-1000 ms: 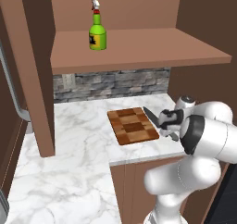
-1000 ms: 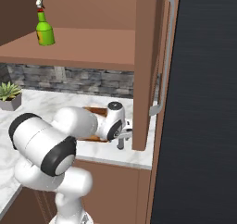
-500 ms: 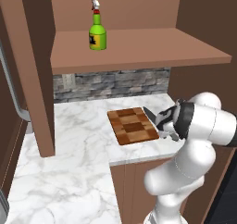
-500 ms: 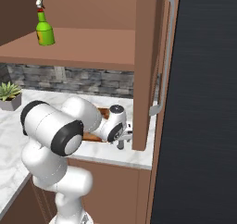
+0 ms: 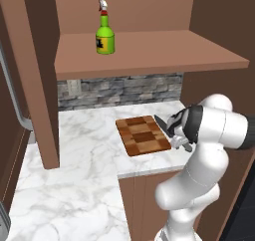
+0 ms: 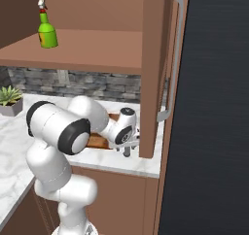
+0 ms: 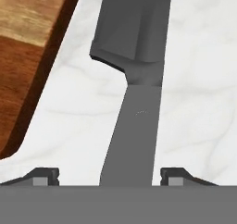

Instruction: Move the cutting board and knife to the sink. Then move spray from the cabinet to the counter.

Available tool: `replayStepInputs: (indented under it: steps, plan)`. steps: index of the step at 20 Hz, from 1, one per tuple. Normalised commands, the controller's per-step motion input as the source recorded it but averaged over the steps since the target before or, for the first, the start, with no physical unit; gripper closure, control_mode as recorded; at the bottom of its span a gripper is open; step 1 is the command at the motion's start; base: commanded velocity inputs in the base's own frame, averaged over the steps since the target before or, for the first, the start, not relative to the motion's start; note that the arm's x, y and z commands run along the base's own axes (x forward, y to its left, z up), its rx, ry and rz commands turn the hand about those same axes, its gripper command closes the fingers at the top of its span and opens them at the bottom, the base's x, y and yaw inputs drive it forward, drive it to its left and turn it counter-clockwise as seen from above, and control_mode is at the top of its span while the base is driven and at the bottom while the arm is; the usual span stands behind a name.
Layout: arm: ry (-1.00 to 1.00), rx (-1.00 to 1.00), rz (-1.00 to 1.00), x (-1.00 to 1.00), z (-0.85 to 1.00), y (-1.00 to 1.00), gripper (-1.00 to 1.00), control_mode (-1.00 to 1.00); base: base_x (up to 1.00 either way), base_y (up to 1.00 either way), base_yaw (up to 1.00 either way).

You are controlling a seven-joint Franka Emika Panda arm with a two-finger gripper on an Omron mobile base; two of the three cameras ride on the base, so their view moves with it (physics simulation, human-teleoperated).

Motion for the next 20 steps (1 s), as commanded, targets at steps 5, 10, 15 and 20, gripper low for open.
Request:
replayStepInputs:
  steps: [5, 10, 15, 20]
  plan:
    - [0.00, 0.00, 0.00, -0.24, -0.46, 0.16, 1.00, -1.00, 0.00, 0.00, 0.00]
    - [-0.04, -0.07, 0.00, -0.50, -0.32, 0.59, 1.00, -1.00, 0.00, 0.00, 0.00]
    - [-0.01, -0.01, -0.01, -0.02, -0.02, 0.09, 1.00, -1.00, 0.00, 0.00, 0.00]
    - [-0.07, 0.00, 0.00, -0.07, 0.39, 0.00, 1.00, -1.00, 0.00, 0.00, 0.00]
